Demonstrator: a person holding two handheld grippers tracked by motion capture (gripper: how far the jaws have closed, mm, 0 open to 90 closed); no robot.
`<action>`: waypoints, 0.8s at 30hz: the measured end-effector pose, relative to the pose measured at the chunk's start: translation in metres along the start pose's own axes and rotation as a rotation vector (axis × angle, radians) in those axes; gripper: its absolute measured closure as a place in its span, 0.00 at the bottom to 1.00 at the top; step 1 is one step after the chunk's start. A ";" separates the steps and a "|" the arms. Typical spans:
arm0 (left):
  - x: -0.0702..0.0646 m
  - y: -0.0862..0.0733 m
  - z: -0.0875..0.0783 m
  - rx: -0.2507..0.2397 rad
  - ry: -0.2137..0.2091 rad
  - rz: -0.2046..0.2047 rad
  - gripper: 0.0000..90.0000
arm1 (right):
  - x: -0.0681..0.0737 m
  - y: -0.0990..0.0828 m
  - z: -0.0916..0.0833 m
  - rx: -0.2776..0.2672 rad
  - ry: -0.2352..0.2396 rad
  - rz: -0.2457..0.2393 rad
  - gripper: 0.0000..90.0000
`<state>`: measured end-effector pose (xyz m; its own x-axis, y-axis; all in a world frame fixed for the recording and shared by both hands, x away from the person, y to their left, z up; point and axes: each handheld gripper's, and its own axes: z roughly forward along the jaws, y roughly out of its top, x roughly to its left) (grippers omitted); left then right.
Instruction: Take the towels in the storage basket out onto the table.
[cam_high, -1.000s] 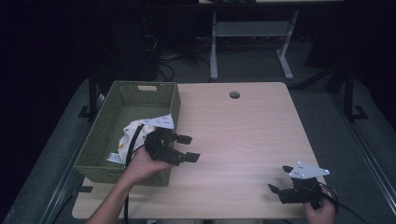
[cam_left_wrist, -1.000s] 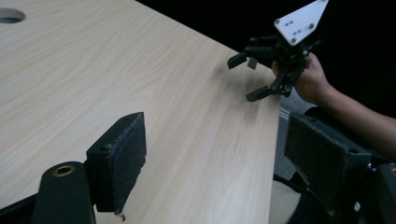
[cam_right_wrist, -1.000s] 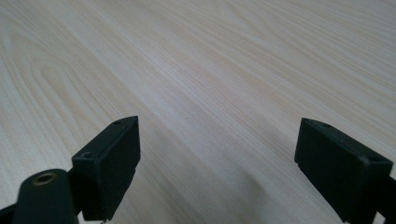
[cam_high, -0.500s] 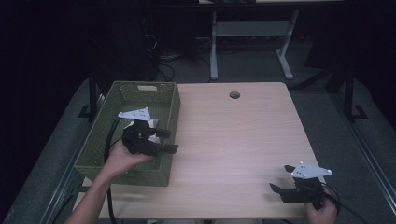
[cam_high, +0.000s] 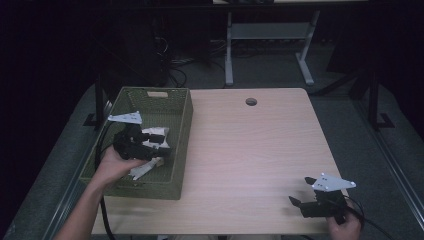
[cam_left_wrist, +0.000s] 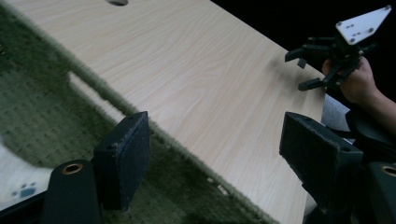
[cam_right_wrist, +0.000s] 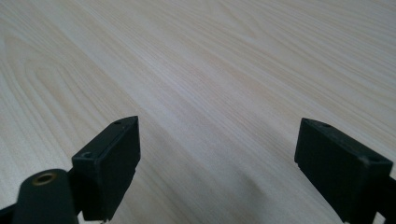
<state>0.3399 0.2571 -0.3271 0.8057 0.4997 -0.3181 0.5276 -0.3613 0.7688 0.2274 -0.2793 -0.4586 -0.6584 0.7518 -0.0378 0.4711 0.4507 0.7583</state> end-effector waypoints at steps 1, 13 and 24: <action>0.002 -0.001 -0.001 0.000 0.006 -0.001 0.27 | 0.000 0.000 0.000 0.000 -0.001 -0.002 0.16; 0.032 -0.009 -0.008 0.016 0.072 -0.071 0.29 | 0.000 0.000 0.000 -0.004 0.004 -0.002 0.16; 0.057 -0.016 -0.005 0.091 0.138 -0.117 0.31 | 0.002 0.001 -0.001 -0.009 0.011 -0.011 0.16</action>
<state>0.3754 0.2956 -0.3547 0.6965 0.6430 -0.3186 0.6424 -0.3608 0.6761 0.2255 -0.2782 -0.4574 -0.6704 0.7410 -0.0391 0.4585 0.4551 0.7634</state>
